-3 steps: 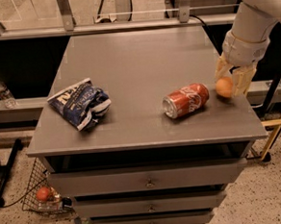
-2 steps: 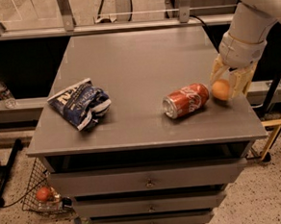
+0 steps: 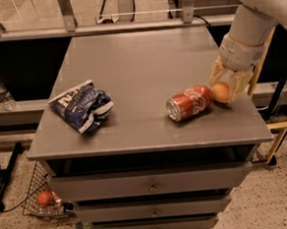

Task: Move orange near coke can

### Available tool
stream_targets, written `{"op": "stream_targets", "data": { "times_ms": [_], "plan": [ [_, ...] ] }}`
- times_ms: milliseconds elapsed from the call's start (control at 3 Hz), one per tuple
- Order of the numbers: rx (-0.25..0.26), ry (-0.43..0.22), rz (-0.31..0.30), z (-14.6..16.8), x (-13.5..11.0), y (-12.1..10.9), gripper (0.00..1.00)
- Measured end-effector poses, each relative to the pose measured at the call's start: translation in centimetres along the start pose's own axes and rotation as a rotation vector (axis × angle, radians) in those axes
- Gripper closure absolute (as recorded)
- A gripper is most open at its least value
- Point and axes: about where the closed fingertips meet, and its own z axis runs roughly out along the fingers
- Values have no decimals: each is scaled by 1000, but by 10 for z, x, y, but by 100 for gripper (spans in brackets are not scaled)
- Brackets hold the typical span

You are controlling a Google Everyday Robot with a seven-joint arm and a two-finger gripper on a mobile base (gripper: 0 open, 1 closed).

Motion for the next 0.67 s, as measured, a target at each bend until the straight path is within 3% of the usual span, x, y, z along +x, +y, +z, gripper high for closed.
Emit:
{"op": "stream_targets", "data": {
  "times_ms": [333,667],
  "plan": [
    [19,4,-1,3,1,-6,27],
    [29,6,-1,5,2,-10,4]
  ]
}}
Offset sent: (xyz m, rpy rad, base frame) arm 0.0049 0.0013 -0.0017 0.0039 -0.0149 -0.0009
